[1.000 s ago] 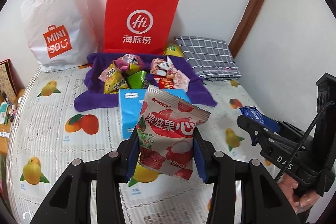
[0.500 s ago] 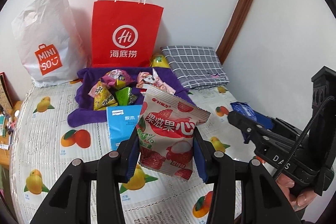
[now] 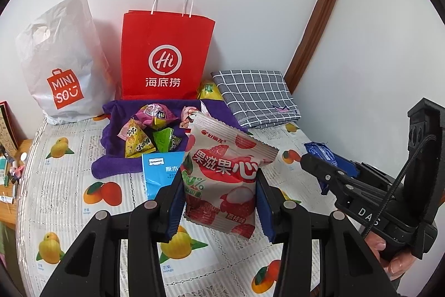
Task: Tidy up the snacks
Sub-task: 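Lift both held bags and carry them toward the purple towel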
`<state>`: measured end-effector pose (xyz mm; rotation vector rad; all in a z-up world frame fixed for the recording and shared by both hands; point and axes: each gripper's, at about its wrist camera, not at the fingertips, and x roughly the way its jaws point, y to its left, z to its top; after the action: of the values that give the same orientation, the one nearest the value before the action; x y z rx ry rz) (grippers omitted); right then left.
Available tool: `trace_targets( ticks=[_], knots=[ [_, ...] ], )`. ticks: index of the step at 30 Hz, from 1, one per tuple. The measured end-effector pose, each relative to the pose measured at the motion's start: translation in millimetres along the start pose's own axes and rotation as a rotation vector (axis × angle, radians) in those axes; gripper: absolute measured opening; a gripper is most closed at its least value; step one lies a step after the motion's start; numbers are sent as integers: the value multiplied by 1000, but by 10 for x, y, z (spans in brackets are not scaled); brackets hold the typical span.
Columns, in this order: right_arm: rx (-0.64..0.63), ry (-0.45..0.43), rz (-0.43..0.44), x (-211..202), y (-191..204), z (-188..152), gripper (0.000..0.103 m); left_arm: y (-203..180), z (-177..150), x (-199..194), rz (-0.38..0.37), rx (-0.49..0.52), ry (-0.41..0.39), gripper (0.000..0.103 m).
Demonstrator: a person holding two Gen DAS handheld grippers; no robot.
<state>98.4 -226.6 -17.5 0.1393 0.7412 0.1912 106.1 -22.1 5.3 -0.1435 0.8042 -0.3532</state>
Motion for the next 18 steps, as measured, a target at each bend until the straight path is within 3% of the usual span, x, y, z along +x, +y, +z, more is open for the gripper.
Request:
trace_targets(
  ticks=[10,18],
  knots=[
    [40,-9,34,87,-67,6,43,-127,49,82,-13,25,50,43],
    [24,6,5,160,-86,-47,43,-139,29,26,-35,28,13,43]
  ],
)
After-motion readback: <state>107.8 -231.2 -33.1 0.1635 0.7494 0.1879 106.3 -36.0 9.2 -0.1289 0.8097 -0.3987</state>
